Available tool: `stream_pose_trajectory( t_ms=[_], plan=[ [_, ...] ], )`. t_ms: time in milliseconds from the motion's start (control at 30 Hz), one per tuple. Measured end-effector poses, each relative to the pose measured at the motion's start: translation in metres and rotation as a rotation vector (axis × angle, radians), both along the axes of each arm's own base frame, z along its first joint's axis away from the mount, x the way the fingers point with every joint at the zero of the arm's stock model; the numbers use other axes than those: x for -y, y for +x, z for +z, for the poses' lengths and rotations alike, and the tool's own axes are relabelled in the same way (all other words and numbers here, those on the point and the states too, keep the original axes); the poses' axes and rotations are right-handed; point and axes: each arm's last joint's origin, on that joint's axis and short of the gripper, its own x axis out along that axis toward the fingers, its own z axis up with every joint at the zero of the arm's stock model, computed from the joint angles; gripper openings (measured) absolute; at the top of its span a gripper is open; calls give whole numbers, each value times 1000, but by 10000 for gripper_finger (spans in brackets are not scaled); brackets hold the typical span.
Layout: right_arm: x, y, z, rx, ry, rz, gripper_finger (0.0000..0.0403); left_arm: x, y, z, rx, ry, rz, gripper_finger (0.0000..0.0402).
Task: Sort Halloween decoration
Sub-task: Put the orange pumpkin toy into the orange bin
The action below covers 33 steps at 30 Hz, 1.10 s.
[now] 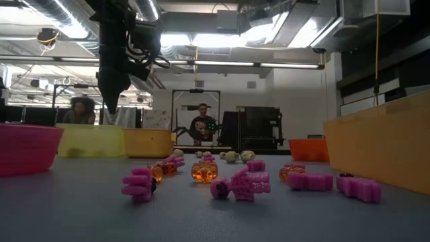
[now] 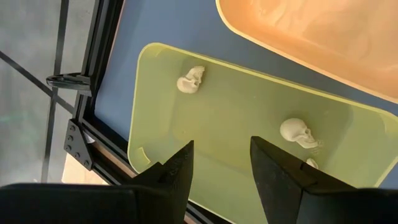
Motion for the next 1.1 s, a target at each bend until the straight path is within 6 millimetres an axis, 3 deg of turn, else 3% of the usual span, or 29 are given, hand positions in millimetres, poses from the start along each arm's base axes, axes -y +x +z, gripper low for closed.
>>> stream_pose_trajectory(
  t_ms=[333,767,967,1100],
  plan=[
    [-14,18,-41,-107,-54,-6,248,0,1,0,7,4,-1,142],
    [-10,38,-96,-261,-162,-39,248,0,1,0,15,8,3,142],
    [-12,41,-110,-307,-165,-12,248,-2,3,0,36,19,3,142],
    [-13,42,-109,-390,-184,3,248,-2,4,1,44,23,3,142]
  ],
)
